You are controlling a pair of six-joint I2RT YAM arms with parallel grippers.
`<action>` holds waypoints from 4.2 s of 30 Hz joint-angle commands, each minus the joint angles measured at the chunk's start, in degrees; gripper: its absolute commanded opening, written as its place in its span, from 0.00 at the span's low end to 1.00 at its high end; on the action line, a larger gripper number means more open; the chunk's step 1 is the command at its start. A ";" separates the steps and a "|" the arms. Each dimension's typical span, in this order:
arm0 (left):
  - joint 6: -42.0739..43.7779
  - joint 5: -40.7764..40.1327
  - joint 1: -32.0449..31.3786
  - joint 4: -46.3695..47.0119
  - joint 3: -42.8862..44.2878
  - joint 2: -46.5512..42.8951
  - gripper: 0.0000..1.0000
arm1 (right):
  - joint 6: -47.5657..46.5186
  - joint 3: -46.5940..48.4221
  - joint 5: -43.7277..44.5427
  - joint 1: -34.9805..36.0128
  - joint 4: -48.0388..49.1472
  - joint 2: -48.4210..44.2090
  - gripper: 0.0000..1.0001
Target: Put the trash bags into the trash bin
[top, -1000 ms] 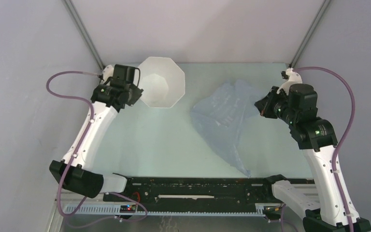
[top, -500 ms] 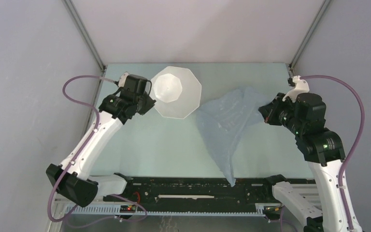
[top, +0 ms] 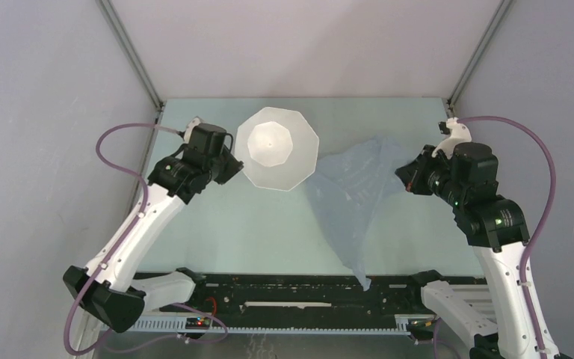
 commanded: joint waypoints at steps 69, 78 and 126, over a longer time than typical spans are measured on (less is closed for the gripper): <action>-35.25 6.88 -3.85 -30.79 21.68 7.49 0.06 | 5.74 -4.22 -4.77 -0.37 5.11 -1.80 0.00; -36.22 1.90 -7.94 -32.07 25.32 9.93 0.13 | 5.79 -4.22 -5.69 -0.37 5.74 -1.23 0.00; 22.70 -7.82 -49.53 -0.08 20.86 7.54 1.00 | 13.98 -2.68 3.46 -2.37 9.70 7.97 0.00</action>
